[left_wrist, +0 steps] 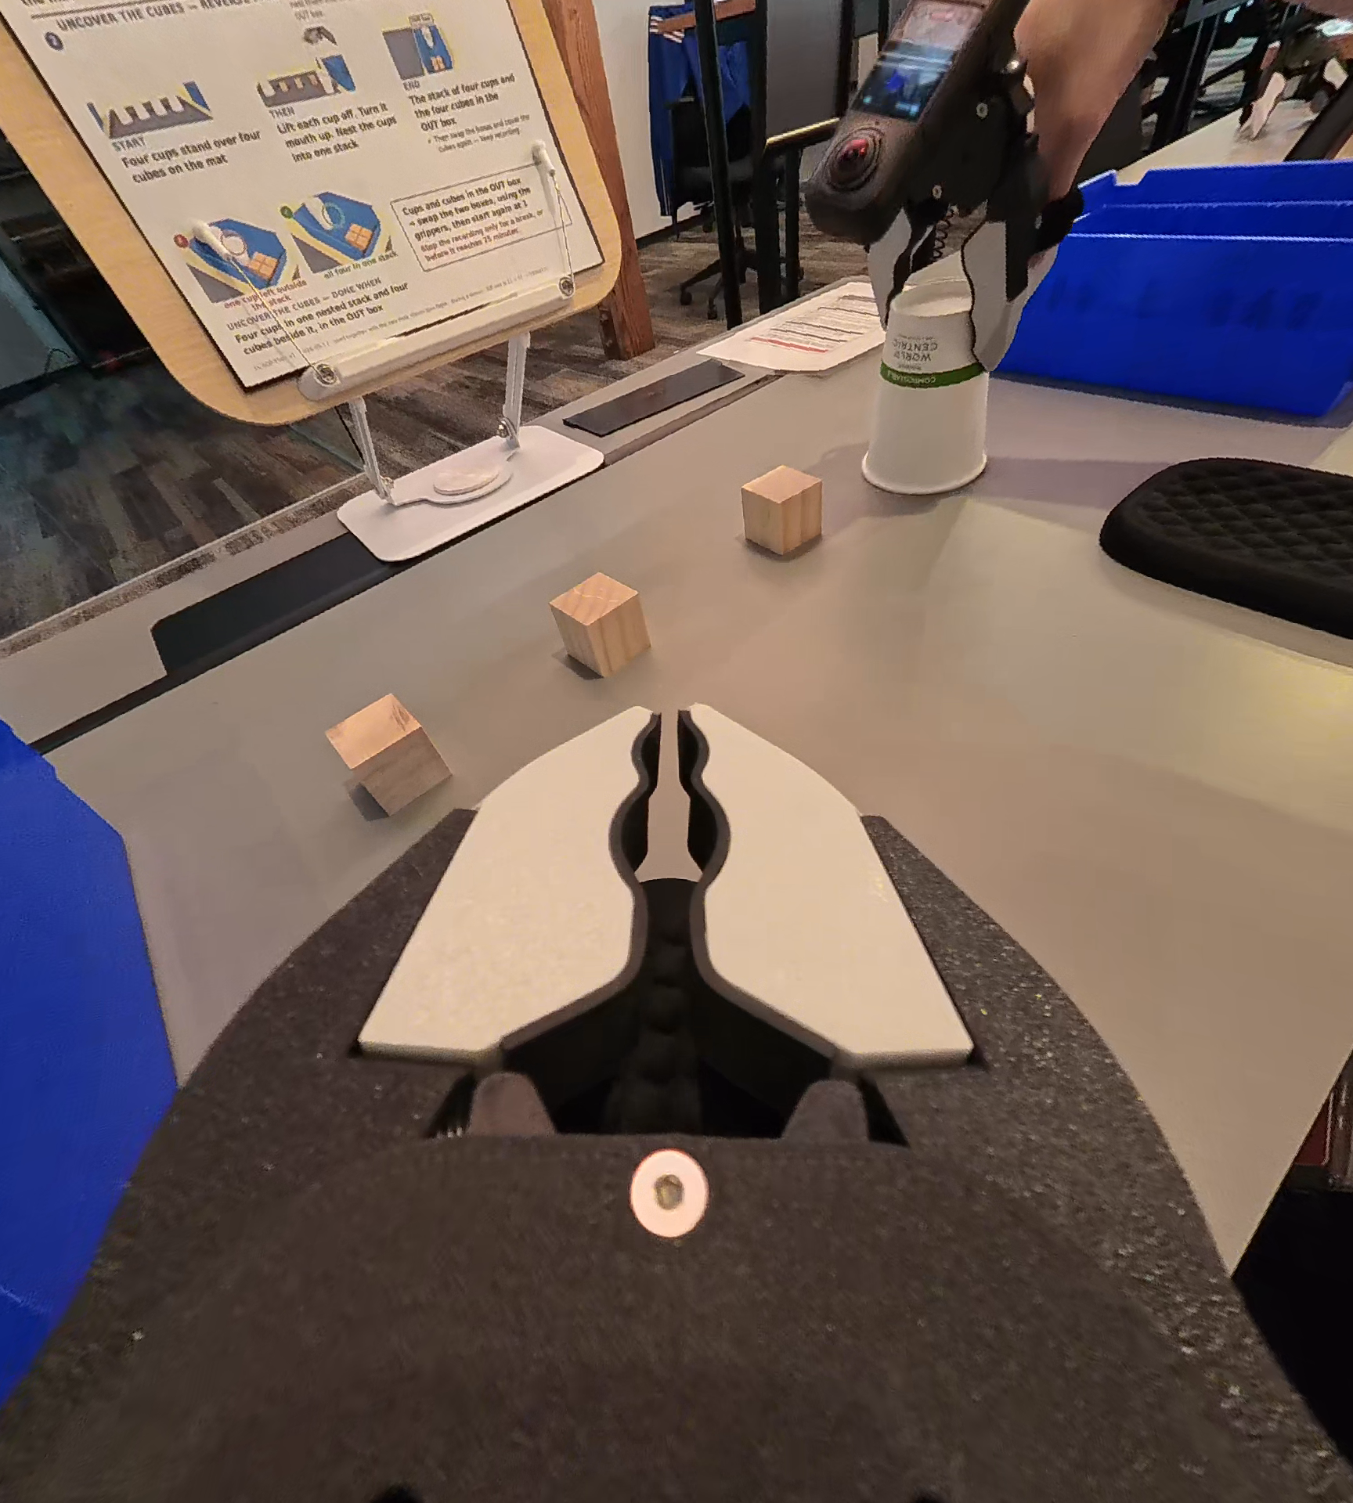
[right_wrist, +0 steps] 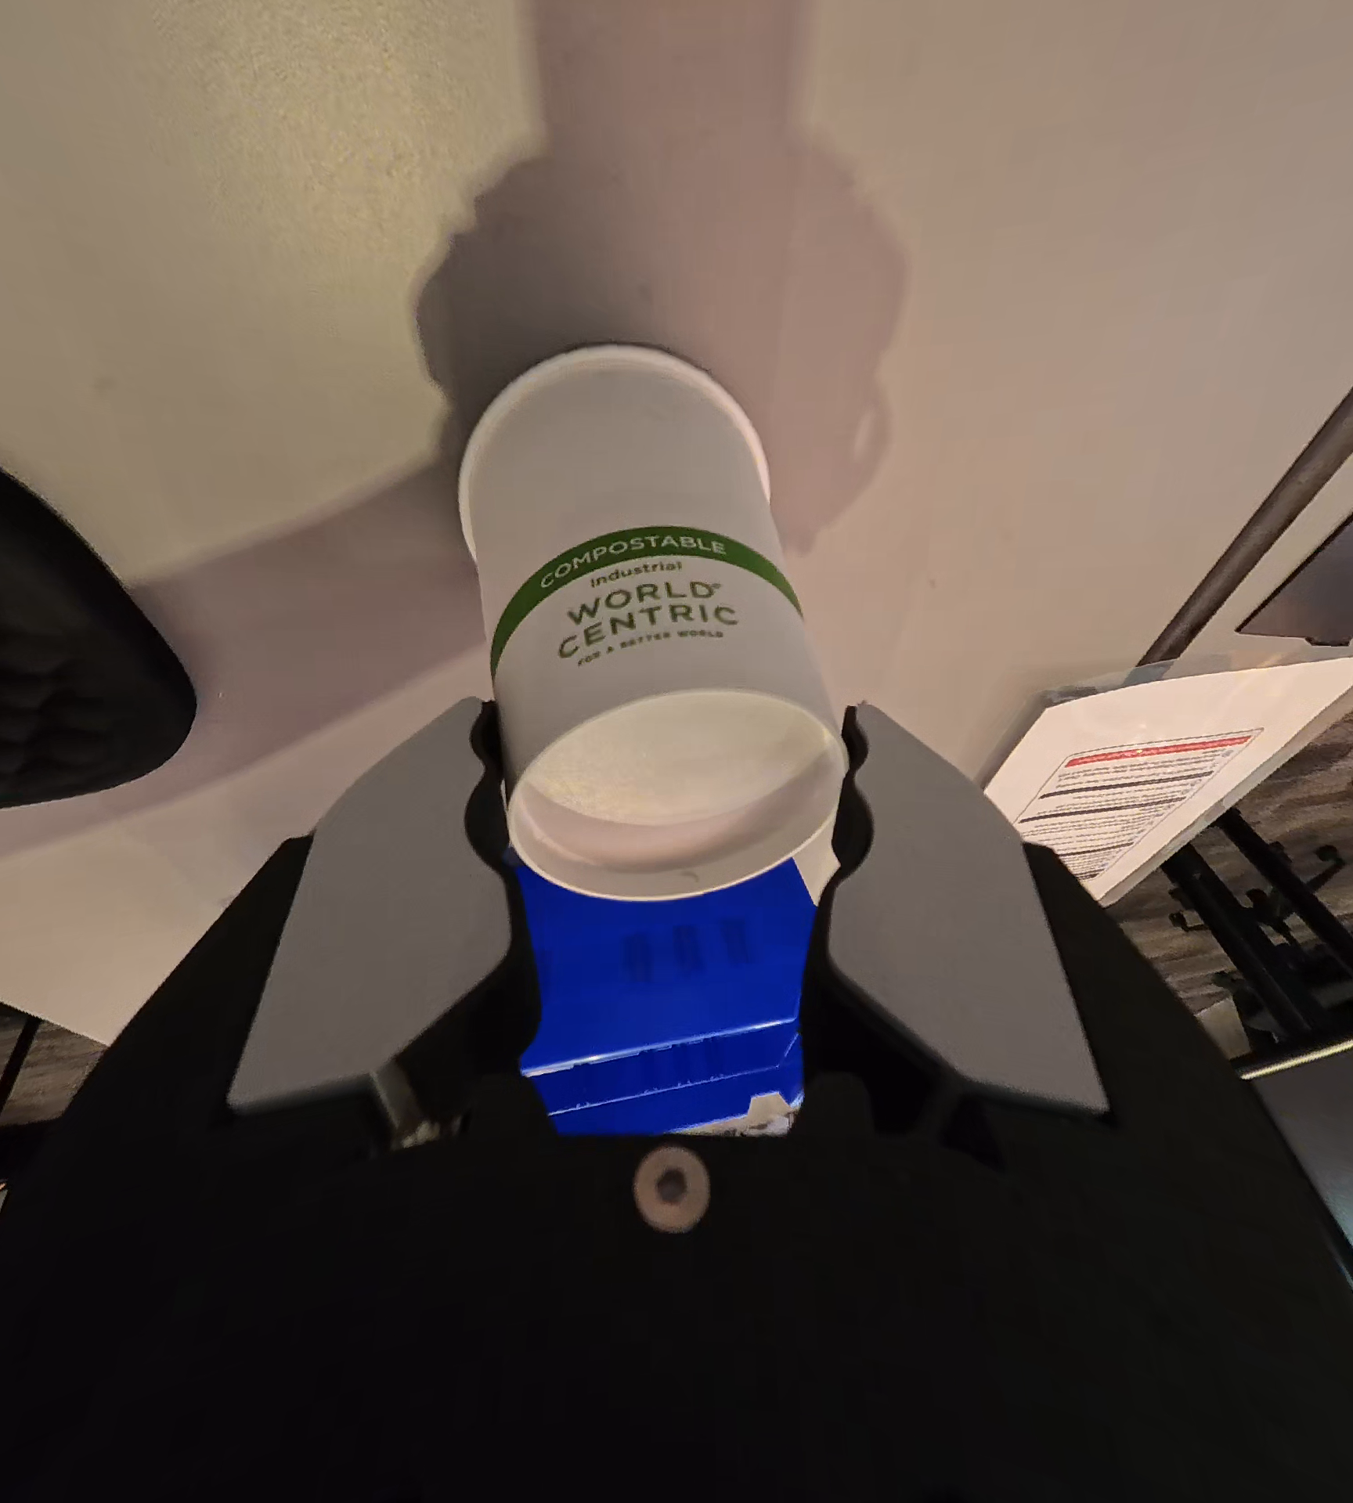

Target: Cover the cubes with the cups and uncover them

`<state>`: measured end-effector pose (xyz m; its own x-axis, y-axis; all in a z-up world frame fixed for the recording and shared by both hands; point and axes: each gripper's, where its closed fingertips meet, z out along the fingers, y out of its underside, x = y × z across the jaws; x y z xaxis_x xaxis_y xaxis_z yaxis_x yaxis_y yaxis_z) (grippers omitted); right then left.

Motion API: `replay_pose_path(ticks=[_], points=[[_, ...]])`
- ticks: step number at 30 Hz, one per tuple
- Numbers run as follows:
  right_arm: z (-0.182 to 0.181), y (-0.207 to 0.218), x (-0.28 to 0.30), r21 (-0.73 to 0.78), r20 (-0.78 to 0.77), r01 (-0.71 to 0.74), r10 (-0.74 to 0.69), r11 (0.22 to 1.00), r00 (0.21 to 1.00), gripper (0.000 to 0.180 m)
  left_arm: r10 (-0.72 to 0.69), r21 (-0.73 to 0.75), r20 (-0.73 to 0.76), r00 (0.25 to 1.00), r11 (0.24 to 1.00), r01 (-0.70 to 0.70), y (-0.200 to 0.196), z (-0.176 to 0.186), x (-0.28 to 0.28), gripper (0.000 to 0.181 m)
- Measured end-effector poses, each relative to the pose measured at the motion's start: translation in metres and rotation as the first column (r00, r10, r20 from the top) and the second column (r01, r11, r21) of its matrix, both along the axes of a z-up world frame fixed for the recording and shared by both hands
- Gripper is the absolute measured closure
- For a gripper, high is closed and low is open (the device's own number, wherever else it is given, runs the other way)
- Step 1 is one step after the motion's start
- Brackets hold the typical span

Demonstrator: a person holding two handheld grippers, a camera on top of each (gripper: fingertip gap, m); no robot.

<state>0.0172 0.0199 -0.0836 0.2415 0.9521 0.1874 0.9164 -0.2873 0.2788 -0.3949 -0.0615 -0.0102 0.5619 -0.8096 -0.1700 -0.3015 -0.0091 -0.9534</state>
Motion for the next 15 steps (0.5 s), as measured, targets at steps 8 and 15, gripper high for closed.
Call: replay_pose_path(ticks=[8,15], points=[[0.006,0.006,-0.001,0.075,-0.024,-0.003,0.005,0.997,1.000,0.095,0.001,-0.002,0.011,1.000,1.000,-0.001,-0.003,0.003,-0.003,0.177],[0.055,-0.006,-0.024,0.194,-0.114,-0.051,0.074,0.980,0.991,0.088,0.053,0.042,0.025,0.998,0.998,-0.054,0.001,0.029,-0.032,0.177]])
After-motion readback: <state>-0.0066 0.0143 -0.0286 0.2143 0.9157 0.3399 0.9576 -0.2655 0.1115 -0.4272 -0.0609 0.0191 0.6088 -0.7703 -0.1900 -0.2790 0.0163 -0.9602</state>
